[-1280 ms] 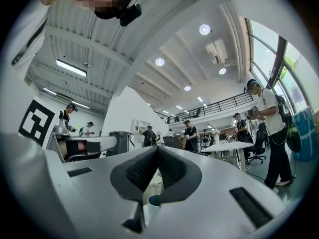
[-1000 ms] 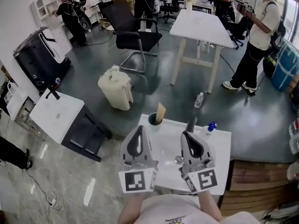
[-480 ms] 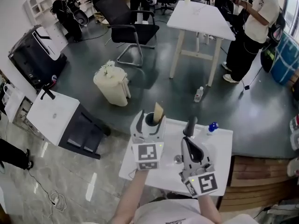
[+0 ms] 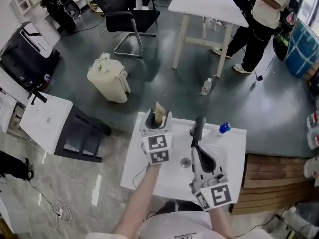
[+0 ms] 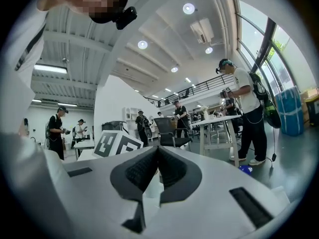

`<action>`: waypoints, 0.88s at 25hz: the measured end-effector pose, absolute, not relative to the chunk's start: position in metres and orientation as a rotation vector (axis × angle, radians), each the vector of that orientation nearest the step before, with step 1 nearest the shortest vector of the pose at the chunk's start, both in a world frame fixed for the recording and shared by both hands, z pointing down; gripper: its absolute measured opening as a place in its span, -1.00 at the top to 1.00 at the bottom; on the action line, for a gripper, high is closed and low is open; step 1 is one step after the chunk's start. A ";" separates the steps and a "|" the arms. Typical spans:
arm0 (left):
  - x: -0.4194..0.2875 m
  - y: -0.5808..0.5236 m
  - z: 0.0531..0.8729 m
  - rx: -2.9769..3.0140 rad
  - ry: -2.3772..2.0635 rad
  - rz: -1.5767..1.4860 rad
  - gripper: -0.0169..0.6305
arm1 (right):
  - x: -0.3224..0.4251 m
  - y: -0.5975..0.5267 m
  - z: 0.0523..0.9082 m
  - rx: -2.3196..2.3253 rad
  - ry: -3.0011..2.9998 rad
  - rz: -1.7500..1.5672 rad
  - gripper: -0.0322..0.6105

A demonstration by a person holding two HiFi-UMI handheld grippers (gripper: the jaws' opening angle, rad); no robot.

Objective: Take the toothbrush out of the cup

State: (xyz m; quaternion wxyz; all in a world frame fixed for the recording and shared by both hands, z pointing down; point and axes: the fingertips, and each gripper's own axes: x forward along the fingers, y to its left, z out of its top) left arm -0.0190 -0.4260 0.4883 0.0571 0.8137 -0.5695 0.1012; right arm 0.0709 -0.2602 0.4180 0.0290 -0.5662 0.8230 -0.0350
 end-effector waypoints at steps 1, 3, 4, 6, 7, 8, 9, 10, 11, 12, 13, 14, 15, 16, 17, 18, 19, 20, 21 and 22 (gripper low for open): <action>-0.019 -0.429 0.495 2.439 -1.737 0.322 0.11 | 0.073 -0.260 0.422 -1.750 2.536 -0.122 0.86; -0.021 -0.434 0.505 2.398 -1.766 0.363 0.11 | 0.075 -0.261 0.426 -1.755 2.531 -0.138 0.86; -0.020 -0.435 0.508 2.386 -1.770 0.373 0.11 | 0.076 -0.261 0.427 -1.760 2.525 -0.143 0.86; -0.018 -0.436 0.515 2.370 -1.759 0.381 0.12 | 0.079 -0.261 0.429 -1.774 2.514 -0.154 0.86; -0.018 -0.436 0.518 2.359 -1.752 0.381 0.14 | 0.080 -0.261 0.431 -1.779 2.511 -0.160 0.86; -0.018 -0.436 0.521 2.346 -1.746 0.374 0.16 | 0.081 -0.262 0.432 -1.783 2.509 -0.165 0.86; -0.018 -0.436 0.523 2.334 -1.741 0.359 0.18 | 0.081 -0.262 0.433 -1.785 2.508 -0.169 0.86; -0.018 -0.437 0.524 2.326 -1.736 0.342 0.18 | 0.081 -0.262 0.434 -1.786 2.507 -0.172 0.86; -0.018 -0.438 0.525 2.322 -1.733 0.330 0.19 | 0.081 -0.262 0.434 -1.786 2.507 -0.173 0.86; -0.018 -0.438 0.525 2.317 -1.730 0.325 0.20 | 0.081 -0.263 0.434 -1.784 2.507 -0.173 0.86; -0.019 -0.439 0.524 2.311 -1.729 0.323 0.23 | 0.080 -0.263 0.434 -1.781 2.508 -0.172 0.86; -0.020 -0.439 0.524 2.305 -1.730 0.322 0.26 | 0.079 -0.262 0.434 -1.777 2.509 -0.171 0.86; -0.022 -0.440 0.524 2.300 -1.733 0.323 0.28 | 0.078 -0.262 0.434 -1.773 2.511 -0.171 0.86; -0.023 -0.440 0.525 2.298 -1.736 0.326 0.31 | 0.076 -0.262 0.434 -1.770 2.513 -0.172 0.86; -0.024 -0.440 0.525 2.300 -1.738 0.332 0.33 | 0.075 -0.262 0.435 -1.767 2.516 -0.173 0.86; -0.024 -0.440 0.526 2.304 -1.741 0.338 0.36 | 0.074 -0.262 0.435 -1.766 2.519 -0.175 0.86; -0.024 -0.440 0.526 2.307 -1.744 0.343 0.37 | 0.073 -0.261 0.436 -1.766 2.521 -0.175 0.86; -0.025 -0.439 0.526 2.309 -1.749 0.347 0.37 | 0.072 -0.260 0.436 -1.766 2.523 -0.176 0.86; -0.025 -0.438 0.526 2.310 -1.753 0.352 0.38 | 0.072 -0.260 0.436 -1.766 2.524 -0.176 0.86; -0.025 -0.437 0.525 2.311 -1.756 0.360 0.39 | 0.071 -0.259 0.436 -1.766 2.525 -0.178 0.86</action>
